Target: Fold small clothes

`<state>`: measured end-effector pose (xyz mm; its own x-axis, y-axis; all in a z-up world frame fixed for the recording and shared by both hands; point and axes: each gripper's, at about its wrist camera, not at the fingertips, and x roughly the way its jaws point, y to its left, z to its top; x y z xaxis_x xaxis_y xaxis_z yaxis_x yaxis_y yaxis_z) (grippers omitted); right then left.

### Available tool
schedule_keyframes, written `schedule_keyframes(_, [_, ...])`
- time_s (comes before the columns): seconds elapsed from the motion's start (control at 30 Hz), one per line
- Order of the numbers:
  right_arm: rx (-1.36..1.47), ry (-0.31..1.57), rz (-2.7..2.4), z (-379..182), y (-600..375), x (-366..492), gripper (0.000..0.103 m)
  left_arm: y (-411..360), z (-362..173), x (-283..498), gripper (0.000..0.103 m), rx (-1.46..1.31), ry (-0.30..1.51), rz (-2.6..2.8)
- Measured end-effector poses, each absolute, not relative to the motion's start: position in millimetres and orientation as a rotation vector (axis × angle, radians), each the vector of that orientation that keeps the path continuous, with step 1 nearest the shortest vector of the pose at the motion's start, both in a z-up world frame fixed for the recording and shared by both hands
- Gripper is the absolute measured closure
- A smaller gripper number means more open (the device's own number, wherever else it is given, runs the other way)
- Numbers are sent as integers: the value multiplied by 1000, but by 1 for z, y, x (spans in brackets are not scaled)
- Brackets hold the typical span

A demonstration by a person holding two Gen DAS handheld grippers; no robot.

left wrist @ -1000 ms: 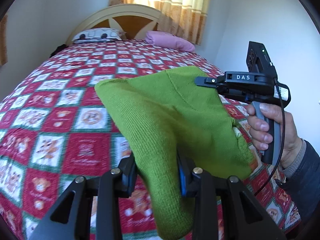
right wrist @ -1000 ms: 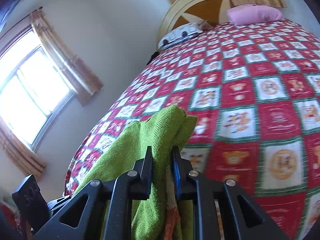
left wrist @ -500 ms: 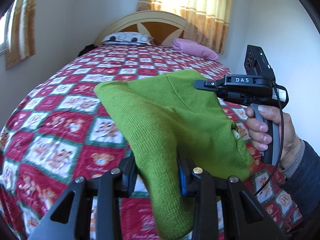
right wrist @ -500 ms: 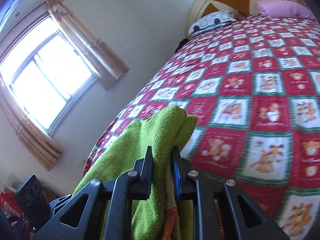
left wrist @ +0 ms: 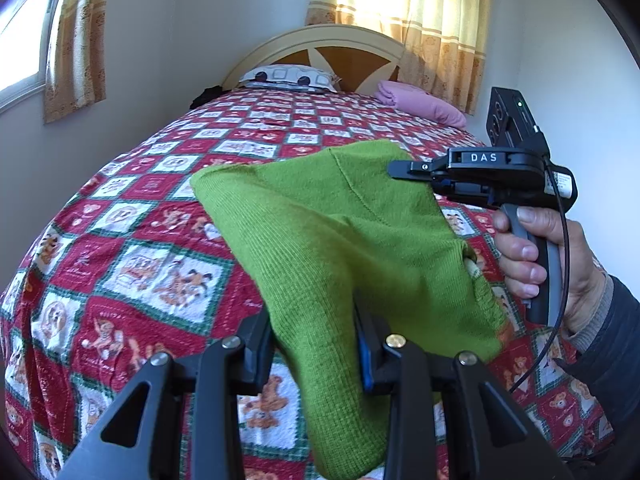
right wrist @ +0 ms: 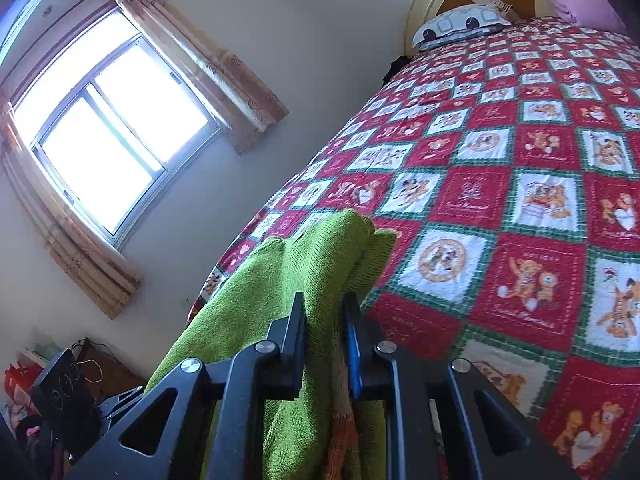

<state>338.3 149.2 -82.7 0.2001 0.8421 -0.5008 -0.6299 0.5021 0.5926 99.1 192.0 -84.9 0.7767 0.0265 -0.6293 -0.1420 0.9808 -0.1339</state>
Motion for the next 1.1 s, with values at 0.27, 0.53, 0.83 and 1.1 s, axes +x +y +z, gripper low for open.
schedule_keyframes(0.27, [263, 916, 1071, -93, 175, 336, 86, 208, -94, 90, 69, -193, 689, 126])
schedule_keyframes(0.53, [235, 962, 1087, -105, 196, 334, 86, 215, -104, 83, 69, -200, 710, 143])
schedule_keyframes(0.83, [228, 972, 1072, -110, 207, 337, 86, 222, -113, 82, 69, -221, 712, 148])
schedule_keyframes(1.1, [223, 977, 1058, -112, 212, 339, 86, 227, -122, 81, 69, -241, 726, 146])
